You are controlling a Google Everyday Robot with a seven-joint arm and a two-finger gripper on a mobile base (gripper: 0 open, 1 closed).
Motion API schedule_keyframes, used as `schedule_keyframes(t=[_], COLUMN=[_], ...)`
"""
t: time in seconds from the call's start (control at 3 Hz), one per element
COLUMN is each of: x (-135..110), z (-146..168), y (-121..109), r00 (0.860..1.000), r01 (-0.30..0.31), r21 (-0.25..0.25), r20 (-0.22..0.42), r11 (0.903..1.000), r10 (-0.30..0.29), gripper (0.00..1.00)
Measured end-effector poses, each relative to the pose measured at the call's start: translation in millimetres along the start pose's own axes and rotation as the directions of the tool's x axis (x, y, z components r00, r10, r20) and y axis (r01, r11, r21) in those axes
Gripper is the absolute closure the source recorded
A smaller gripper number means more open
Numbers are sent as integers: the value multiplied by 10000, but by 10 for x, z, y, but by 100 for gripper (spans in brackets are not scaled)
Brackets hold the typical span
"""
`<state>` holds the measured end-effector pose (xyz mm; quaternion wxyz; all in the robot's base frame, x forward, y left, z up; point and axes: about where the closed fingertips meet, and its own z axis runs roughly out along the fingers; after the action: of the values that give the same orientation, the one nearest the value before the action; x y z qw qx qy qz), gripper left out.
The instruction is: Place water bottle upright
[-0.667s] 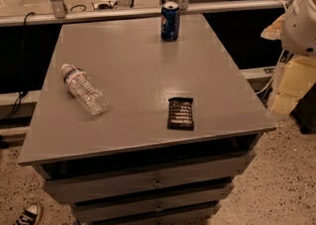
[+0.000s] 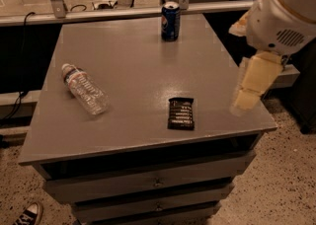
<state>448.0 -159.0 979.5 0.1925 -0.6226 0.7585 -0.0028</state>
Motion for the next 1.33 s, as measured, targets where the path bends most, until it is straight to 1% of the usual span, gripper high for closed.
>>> schedule_keyframes(t=[0.33,0.67,1.0,1.33], x=[-928,-1751,-2416,-2928], z=[229,507,872,1258], y=[113,203,253,331], r00=[9920,9815,9804,9837], r01=[563,741,408,-146], r21=[-450,-896,-1482,-1909], r20=[1157,1827,1970,1733], r11=[9974,9932,9881,9815], r10=[-508,-567,-110,483], gripper=[0,0,0,0])
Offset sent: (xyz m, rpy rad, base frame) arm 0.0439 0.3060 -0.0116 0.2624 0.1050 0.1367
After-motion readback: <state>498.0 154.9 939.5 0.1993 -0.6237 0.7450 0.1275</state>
